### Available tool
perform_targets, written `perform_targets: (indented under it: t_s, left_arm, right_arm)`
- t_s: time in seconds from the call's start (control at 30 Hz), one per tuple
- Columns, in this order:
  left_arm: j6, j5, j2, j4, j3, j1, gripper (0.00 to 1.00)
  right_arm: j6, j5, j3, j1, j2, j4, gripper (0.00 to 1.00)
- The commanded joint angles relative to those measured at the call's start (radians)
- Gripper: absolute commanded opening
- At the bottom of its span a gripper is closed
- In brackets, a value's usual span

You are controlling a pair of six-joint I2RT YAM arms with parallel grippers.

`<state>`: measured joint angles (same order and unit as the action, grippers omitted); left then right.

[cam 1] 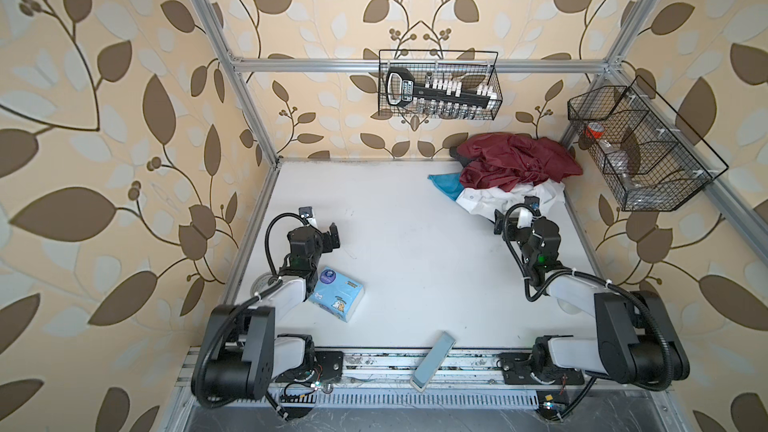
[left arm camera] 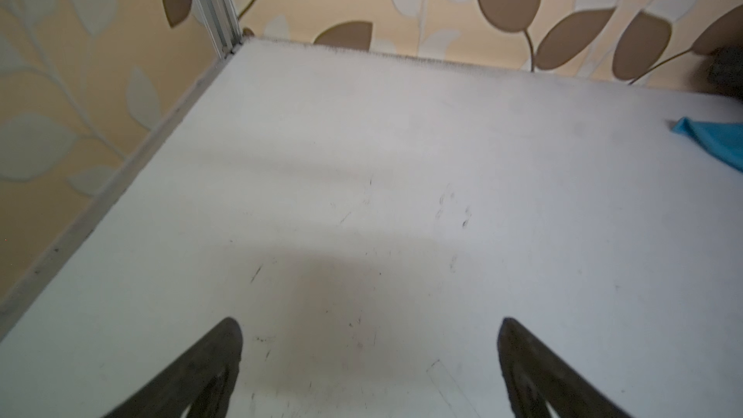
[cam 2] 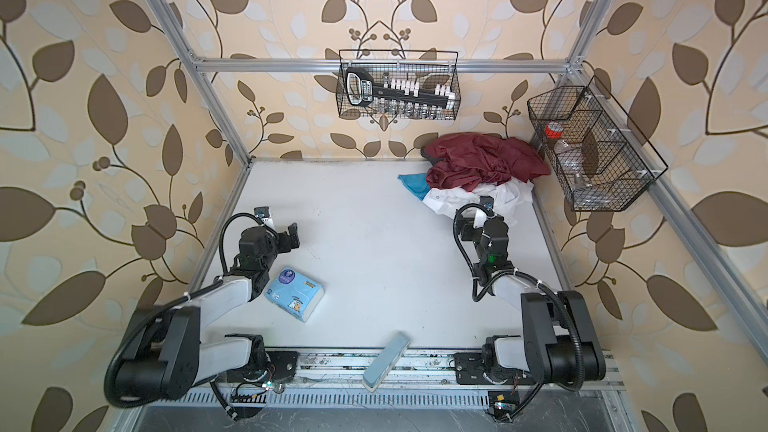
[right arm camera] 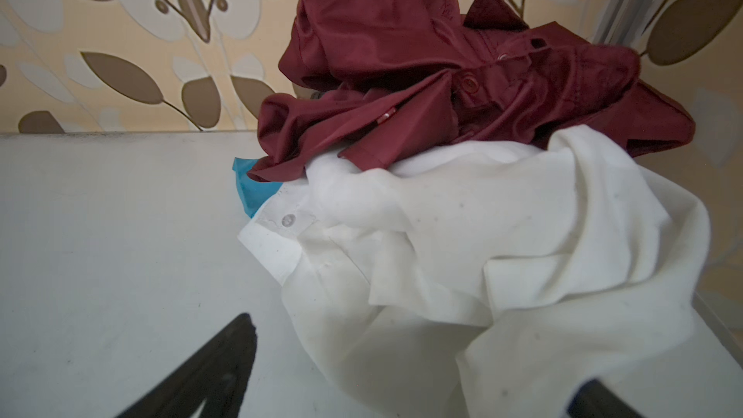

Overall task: Pick out a specific cloth from the pile
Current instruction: 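Reach the right gripper into the pile and grasp the white shirt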

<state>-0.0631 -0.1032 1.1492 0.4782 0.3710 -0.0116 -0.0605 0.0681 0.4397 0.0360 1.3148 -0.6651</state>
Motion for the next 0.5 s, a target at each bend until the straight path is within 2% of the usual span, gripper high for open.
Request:
perform_targets:
  t_s: [0.0,0.07,0.17,0.33,0.47]
  left_arm:
    - [-0.035,0.063,-0.136,-0.210,0.052,0.005,0.99]
    - [-0.058,0.166,-0.219,-0.268,0.056,0.004,0.99]
    - [-0.076,0.365,-0.281,-0.263,0.040,0.004,0.99]
    - [-0.081,0.641,-0.229,-0.238,0.066,-0.010,0.99]
    - [-0.049,0.847,-0.144,-0.270,0.130,-0.036,0.99]
  right_arm:
    - [-0.039,0.036,0.048,0.018,-0.053,0.254,0.98]
    - [-0.063,0.012,0.086,0.023,-0.098,0.346,0.98]
    - [-0.098,-0.003,0.173,0.028,-0.151,0.499,0.99]
    - [-0.115,0.064,0.351,0.028,-0.148,0.770,1.00]
    - [-0.104,0.071,0.461,0.027,-0.102,0.927,1.00]
